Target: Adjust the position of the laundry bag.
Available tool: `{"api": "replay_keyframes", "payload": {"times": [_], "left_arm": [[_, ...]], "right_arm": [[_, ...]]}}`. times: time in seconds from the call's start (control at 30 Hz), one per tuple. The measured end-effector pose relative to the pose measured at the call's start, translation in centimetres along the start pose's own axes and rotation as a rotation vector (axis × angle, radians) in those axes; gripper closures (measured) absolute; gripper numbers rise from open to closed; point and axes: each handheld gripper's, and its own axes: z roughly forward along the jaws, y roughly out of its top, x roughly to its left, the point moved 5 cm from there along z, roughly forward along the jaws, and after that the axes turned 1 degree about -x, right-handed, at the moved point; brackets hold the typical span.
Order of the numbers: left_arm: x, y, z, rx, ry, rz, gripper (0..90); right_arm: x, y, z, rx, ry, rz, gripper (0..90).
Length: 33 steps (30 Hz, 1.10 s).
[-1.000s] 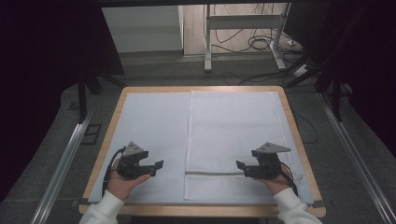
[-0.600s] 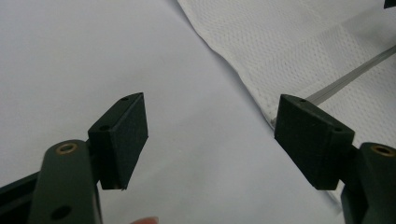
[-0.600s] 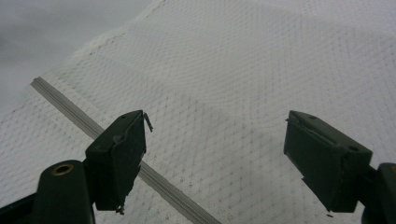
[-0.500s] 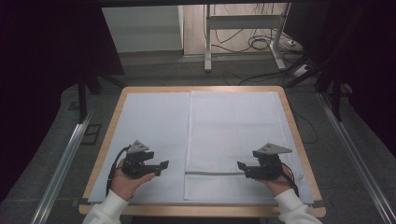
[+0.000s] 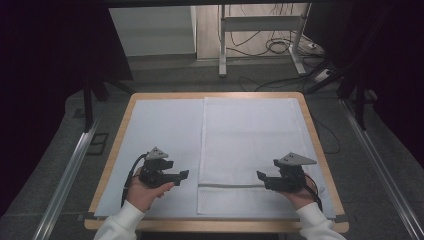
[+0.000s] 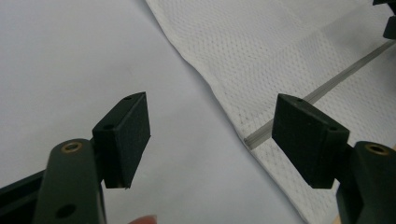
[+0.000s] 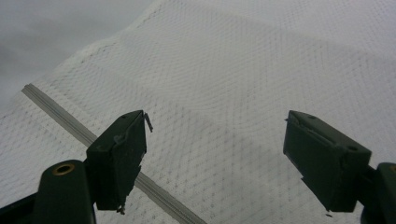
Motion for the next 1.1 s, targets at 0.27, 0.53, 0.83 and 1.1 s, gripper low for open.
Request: {"api": "replay_keyframes", "payload": {"times": [0.27,0.53,0.83,1.1], "left_arm": [[-0.2,0.9,2.1,0.042,0.013,-0.037,26.8],[-0.9,1.4,3.0,0.049,0.007,-0.035,26.6],[-1.8,1.6,4.1,0.060,0.014,-0.040,28.2],[-2.2,1.6,5.4,0.080,0.005,-0.085,30.5]], "right_arm": [[0.1,0.3,-0.3,-0.035,-0.028,-0.038,21.8],[0.2,0.2,-0.2,-0.031,-0.023,-0.029,21.9],[0.0,0.5,-0.6,-0.071,-0.030,-0.012,22.9],[-0.2,0.3,-0.3,-0.049,-0.026,0.000,23.7]]}}
